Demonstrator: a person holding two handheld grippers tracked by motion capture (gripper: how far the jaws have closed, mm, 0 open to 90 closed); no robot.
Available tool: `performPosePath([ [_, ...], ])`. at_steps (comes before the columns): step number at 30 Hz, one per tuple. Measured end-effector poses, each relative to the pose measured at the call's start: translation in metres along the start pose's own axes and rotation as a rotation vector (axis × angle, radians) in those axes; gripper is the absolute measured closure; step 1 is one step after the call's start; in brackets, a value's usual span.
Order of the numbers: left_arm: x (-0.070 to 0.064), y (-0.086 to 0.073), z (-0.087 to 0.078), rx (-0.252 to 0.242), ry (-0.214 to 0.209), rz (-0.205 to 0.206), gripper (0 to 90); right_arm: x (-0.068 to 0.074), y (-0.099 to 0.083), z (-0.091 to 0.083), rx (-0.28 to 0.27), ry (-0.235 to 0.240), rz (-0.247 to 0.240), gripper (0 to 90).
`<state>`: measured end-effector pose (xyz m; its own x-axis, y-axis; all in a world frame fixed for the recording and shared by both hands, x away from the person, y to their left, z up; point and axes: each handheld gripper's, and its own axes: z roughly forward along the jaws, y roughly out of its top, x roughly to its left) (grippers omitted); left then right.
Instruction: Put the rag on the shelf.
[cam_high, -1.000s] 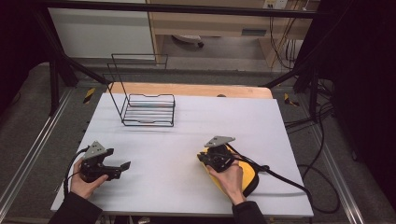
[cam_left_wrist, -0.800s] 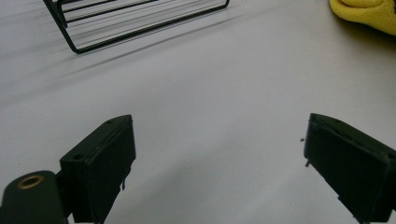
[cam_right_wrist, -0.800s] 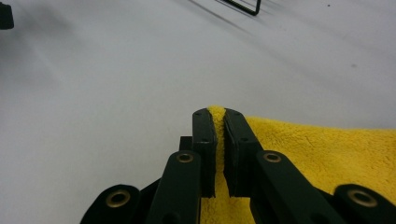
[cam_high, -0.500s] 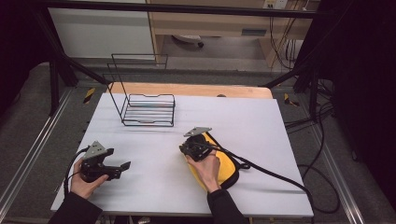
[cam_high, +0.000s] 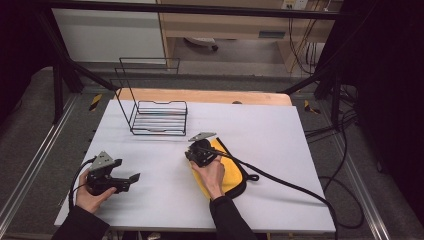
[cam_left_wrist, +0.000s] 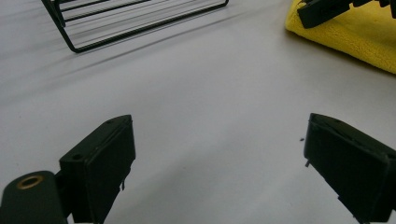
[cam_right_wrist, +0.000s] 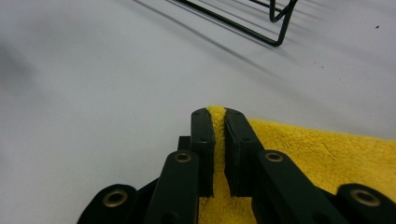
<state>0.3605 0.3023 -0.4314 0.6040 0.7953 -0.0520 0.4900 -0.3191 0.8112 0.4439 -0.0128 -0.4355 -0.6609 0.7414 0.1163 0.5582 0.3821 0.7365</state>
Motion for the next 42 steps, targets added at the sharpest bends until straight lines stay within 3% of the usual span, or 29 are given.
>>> performPosePath([
  [6, 0.000, 0.000, -0.001, 0.000, 0.002, -0.002, 8.9, 0.005, 0.005, -0.019, -0.073, 0.047, -0.035, 57.8],
  [9, -0.001, 0.000, -0.001, -0.002, 0.005, -0.003, 8.8, 0.008, 0.002, -0.037, -0.073, 0.051, -0.086, 47.6],
  [12, -0.001, 0.000, -0.001, 0.000, 0.006, -0.001, 8.8, 0.004, -0.009, -0.056, -0.064, 0.062, -0.083, 38.0],
  [15, -0.002, 0.000, 0.000, 0.004, 0.006, 0.002, 8.6, 0.000, -0.025, -0.073, -0.040, 0.064, -0.088, 34.2],
  [21, -0.002, 0.000, 0.000, 0.009, 0.010, 0.003, 8.4, -0.001, -0.060, -0.094, -0.014, 0.092, -0.081, 40.1],
  [30, -0.003, 0.001, -0.001, 0.008, 0.008, 0.003, 8.1, 0.007, -0.097, -0.098, 0.064, 0.106, -0.104, 49.1],
  [42, -0.004, 0.001, -0.001, 0.010, 0.005, 0.007, 8.0, 0.015, -0.108, -0.101, 0.055, 0.092, -0.145, 65.2],
])
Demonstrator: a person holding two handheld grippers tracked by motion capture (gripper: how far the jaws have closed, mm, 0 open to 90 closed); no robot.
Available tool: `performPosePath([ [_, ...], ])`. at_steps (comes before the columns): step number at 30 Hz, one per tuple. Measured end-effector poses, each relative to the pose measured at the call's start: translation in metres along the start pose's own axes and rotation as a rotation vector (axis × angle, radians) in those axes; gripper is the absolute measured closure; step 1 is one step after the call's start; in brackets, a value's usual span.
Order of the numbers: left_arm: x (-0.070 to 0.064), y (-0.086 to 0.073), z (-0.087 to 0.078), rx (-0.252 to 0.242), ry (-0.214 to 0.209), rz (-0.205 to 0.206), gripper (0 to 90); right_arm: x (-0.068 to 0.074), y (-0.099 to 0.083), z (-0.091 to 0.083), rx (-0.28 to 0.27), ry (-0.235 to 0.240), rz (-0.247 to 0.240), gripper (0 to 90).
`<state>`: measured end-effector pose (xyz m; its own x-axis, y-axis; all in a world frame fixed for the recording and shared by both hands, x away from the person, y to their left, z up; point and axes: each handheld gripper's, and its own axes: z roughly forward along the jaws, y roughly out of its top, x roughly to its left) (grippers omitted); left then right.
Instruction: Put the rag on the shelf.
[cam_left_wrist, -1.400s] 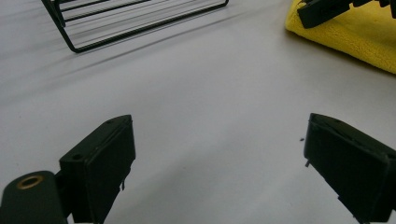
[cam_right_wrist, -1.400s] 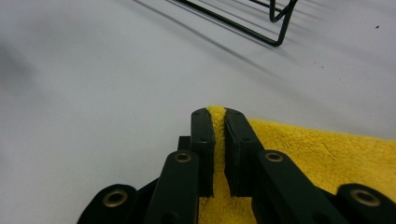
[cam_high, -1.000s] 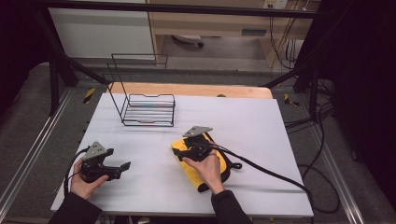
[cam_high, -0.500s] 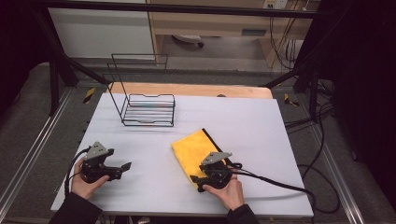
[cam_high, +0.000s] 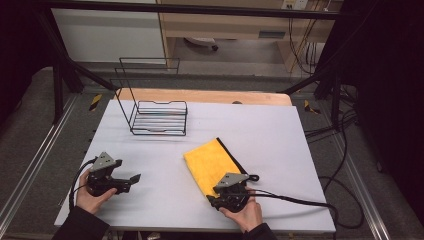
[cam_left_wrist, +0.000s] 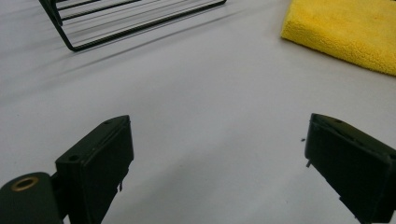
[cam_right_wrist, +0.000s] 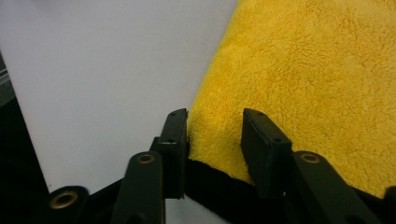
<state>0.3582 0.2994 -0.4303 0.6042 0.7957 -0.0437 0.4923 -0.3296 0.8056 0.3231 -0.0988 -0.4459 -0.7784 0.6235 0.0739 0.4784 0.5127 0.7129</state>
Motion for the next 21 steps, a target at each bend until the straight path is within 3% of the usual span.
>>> performPosePath([
  [1, 0.000, 0.000, 0.000, -0.001, -0.002, 0.001, 8.0, 0.001, 0.000, 0.001, 0.007, -0.028, -0.026, 70.4],
  [5, 0.000, 0.000, 0.001, 0.002, -0.001, 0.001, 8.0, 0.005, 0.001, 0.002, 0.022, -0.054, -0.064, 78.1],
  [8, -0.001, 0.000, 0.000, 0.001, -0.002, 0.002, 8.0, 0.004, 0.003, 0.002, 0.028, -0.060, -0.052, 82.9],
  [15, 0.000, 0.000, 0.000, -0.001, 0.000, -0.001, 8.0, 0.001, 0.010, -0.002, 0.020, -0.025, -0.009, 85.2],
  [21, 0.000, 0.000, 0.001, 0.000, 0.000, -0.002, 8.1, 0.011, 0.023, 0.003, -0.010, 0.031, 0.028, 85.3],
])
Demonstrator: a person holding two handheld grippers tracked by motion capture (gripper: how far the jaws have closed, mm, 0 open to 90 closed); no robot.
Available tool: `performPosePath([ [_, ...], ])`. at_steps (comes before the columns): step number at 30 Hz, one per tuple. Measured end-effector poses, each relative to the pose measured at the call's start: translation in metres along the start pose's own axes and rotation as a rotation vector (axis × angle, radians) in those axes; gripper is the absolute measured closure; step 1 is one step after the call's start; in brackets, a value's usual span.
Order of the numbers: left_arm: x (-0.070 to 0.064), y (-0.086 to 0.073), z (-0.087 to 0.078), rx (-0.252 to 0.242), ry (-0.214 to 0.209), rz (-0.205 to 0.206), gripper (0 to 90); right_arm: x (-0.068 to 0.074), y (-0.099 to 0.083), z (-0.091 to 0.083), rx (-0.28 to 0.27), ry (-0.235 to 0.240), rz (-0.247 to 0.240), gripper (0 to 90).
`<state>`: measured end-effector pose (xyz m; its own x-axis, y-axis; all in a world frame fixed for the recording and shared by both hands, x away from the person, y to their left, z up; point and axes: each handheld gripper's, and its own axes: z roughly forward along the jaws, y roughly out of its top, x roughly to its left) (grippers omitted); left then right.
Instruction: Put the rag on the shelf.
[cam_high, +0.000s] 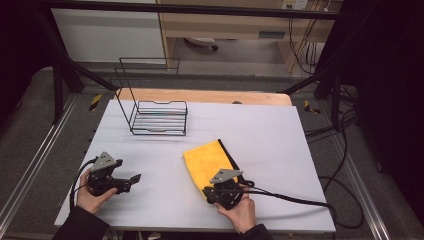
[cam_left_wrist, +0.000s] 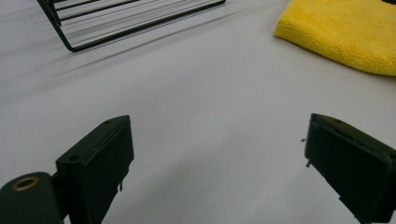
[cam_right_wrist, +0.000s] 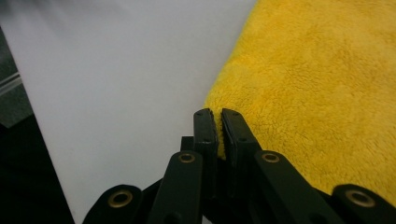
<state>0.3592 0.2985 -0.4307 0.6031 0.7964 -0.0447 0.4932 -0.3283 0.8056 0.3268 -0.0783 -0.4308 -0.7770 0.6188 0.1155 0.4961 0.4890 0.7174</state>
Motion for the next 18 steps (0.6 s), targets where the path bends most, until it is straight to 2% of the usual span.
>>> performPosePath([
  [3, 0.000, 0.000, 0.000, 0.001, 0.000, 0.000, 8.1, 0.007, 0.006, 0.010, -0.007, 0.016, 0.022, 85.1],
  [8, 0.001, 0.000, 0.001, 0.003, 0.001, 0.000, 8.1, 0.016, 0.013, 0.021, -0.005, 0.018, 0.028, 84.2],
  [9, 0.001, 0.000, 0.001, 0.003, 0.000, 0.000, 8.1, 0.017, 0.013, 0.024, 0.007, 0.018, 0.024, 82.4],
  [11, 0.000, 0.000, 0.000, 0.001, 0.000, 0.000, 8.1, 0.015, 0.013, 0.024, -0.009, 0.048, 0.036, 69.0],
  [14, 0.001, 0.000, -0.001, 0.000, 0.001, -0.002, 8.1, 0.005, 0.017, 0.008, -0.070, 0.041, 0.036, 56.1],
  [16, 0.001, 0.000, -0.001, 0.000, 0.002, -0.003, 8.1, -0.009, 0.018, -0.007, -0.097, 0.003, 0.043, 51.8],
  [18, 0.001, 0.000, -0.001, 0.000, 0.003, 0.001, 8.0, -0.027, 0.012, -0.019, -0.121, -0.054, 0.046, 45.0],
])
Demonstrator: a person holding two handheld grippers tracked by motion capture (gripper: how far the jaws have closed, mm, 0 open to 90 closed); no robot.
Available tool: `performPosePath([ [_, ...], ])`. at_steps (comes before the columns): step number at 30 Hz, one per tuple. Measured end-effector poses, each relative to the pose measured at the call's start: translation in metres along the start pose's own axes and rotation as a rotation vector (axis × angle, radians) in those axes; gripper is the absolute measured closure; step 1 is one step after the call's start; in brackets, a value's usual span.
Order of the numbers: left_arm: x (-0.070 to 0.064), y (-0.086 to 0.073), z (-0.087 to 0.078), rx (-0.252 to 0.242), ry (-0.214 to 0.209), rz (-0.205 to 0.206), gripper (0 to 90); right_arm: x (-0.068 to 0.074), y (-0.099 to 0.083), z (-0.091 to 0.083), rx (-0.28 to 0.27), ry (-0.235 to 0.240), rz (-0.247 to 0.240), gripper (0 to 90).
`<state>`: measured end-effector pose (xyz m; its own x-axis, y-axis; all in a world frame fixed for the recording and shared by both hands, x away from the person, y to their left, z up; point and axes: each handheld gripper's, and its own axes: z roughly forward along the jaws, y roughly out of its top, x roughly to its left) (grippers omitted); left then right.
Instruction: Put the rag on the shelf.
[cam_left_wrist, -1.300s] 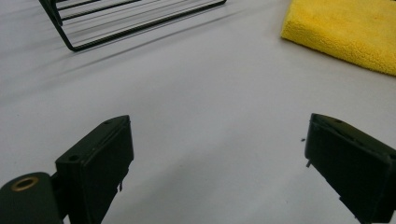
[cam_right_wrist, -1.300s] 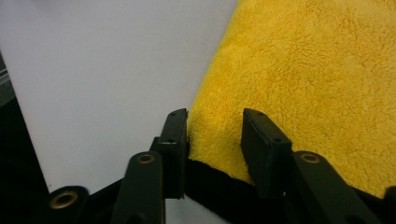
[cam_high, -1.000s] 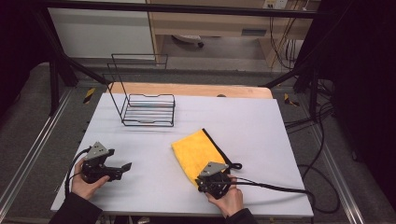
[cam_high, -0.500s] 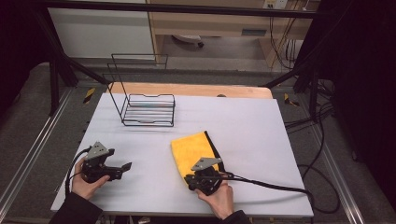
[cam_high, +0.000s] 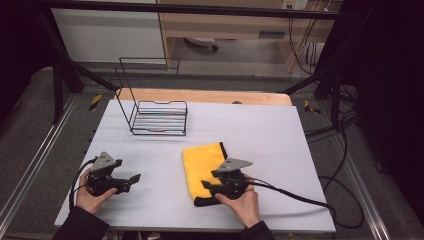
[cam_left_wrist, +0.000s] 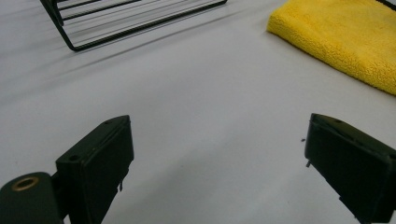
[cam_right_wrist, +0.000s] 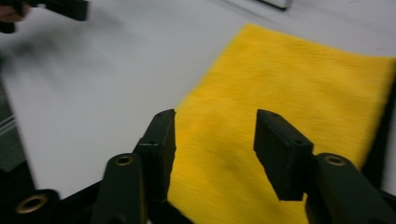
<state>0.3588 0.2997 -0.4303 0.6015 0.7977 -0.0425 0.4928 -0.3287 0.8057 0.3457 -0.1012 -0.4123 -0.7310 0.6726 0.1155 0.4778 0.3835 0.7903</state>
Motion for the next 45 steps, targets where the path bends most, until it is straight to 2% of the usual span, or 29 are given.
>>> performPosePath([
  [3, 0.000, 0.000, 0.002, 0.003, 0.000, -0.003, 8.1, -0.029, -0.017, -0.011, 0.031, -0.068, 0.032, 41.3],
  [6, -0.001, 0.000, 0.002, 0.009, -0.001, 0.001, 8.0, -0.047, -0.038, -0.014, 0.070, -0.075, 0.100, 42.7],
  [7, -0.001, 0.000, 0.002, 0.009, -0.002, 0.002, 8.0, -0.047, -0.038, -0.014, 0.070, -0.075, 0.100, 42.7],
  [8, -0.001, 0.000, 0.002, 0.008, -0.002, 0.002, 8.1, -0.052, -0.046, -0.012, 0.094, -0.080, 0.108, 43.6],
  [11, -0.001, 0.000, 0.001, 0.005, -0.004, 0.001, 8.1, -0.053, -0.048, -0.010, 0.094, -0.057, 0.128, 47.5],
  [12, -0.001, 0.000, 0.001, 0.005, -0.004, -0.001, 8.0, -0.052, -0.049, -0.008, 0.099, -0.051, 0.144, 51.5],
  [15, -0.001, 0.000, 0.002, 0.009, -0.006, -0.001, 8.0, -0.051, -0.051, -0.008, 0.093, -0.054, 0.157, 54.4],
  [17, -0.002, 0.000, 0.003, 0.011, -0.007, 0.000, 8.0, -0.049, -0.050, -0.008, 0.101, -0.038, 0.186, 64.6],
  [19, -0.004, 0.001, 0.003, 0.011, -0.010, -0.001, 7.8, -0.049, -0.050, -0.009, 0.104, -0.021, 0.195, 73.2],
  [24, -0.003, 0.001, 0.003, 0.010, -0.012, -0.005, 7.7, -0.043, -0.046, -0.012, 0.110, -0.021, 0.207, 79.1],
  [26, -0.003, 0.002, 0.004, 0.013, -0.015, -0.006, 7.7, -0.039, -0.045, -0.013, 0.104, 0.013, 0.245, 79.3],
  [28, -0.004, 0.002, 0.004, 0.013, -0.016, -0.005, 7.5, -0.034, -0.045, -0.014, 0.101, 0.028, 0.262, 79.3],
  [30, -0.005, 0.002, 0.004, 0.014, -0.019, -0.008, 7.4, -0.033, -0.045, -0.014, 0.102, 0.019, 0.260, 79.1],
  [33, -0.007, 0.003, 0.006, 0.018, -0.024, -0.009, 6.6, -0.036, -0.046, -0.014, 0.113, -0.039, 0.214, 76.7],
  [34, -0.008, 0.004, 0.006, 0.020, -0.025, -0.006, 6.4, -0.038, -0.047, -0.015, 0.113, -0.045, 0.187, 75.7],
  [36, -0.010, 0.004, 0.007, 0.021, -0.026, -0.004, 6.4, -0.039, -0.048, -0.014, 0.110, -0.047, 0.174, 74.6],
  [37, -0.010, 0.005, 0.008, 0.021, -0.027, -0.001, 6.3, -0.042, -0.048, -0.014, 0.107, -0.055, 0.151, 68.2],
  [38, -0.011, 0.005, 0.008, 0.023, -0.027, 0.002, 6.3, -0.042, -0.048, -0.014, 0.107, -0.055, 0.151, 68.2],
  [39, -0.012, 0.006, 0.009, 0.020, -0.027, 0.000, 6.3, -0.043, -0.049, -0.014, 0.100, -0.084, 0.118, 61.3],
  [45, -0.017, 0.008, 0.009, 0.018, -0.028, 0.001, 5.9, -0.046, -0.052, -0.013, 0.101, -0.076, 0.163, 56.5],
])
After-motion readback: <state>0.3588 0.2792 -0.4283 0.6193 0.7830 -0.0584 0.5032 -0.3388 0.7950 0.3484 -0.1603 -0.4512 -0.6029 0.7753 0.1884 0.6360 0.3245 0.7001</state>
